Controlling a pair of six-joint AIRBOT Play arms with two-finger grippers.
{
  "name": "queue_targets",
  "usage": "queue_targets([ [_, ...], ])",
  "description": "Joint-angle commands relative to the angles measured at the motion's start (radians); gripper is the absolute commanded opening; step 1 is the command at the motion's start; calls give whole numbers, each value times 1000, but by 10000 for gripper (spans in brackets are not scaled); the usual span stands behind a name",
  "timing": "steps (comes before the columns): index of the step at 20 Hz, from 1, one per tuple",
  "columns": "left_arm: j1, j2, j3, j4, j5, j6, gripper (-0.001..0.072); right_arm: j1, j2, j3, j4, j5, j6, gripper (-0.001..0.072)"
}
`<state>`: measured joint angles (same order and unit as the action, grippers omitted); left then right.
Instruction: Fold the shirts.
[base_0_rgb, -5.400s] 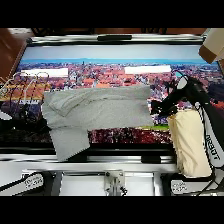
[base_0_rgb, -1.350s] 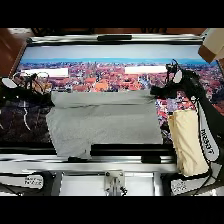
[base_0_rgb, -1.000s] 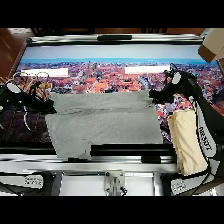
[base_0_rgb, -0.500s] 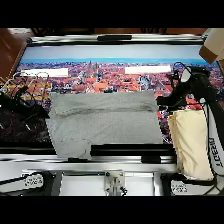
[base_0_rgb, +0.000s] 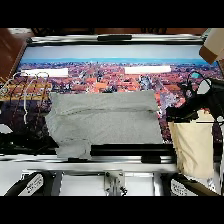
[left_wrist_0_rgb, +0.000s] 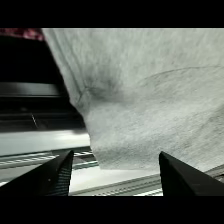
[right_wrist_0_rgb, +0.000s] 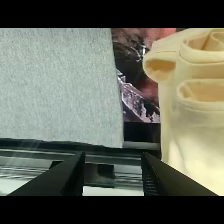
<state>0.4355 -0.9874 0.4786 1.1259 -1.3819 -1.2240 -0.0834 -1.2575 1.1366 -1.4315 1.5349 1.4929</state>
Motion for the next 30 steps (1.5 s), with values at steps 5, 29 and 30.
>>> queue_targets([
  [5, -8, -46, -56, -9, 57, 11, 588, -7, 21, -105, 48, -74, 8, 469],
  [29, -93, -80, -52, -19, 152, 38, 42, 11, 20, -448, 92, -335, 109, 598],
  [30, -93, -80, -52, -19, 152, 38, 42, 11, 20, -449, 97, -342, 113, 597],
])
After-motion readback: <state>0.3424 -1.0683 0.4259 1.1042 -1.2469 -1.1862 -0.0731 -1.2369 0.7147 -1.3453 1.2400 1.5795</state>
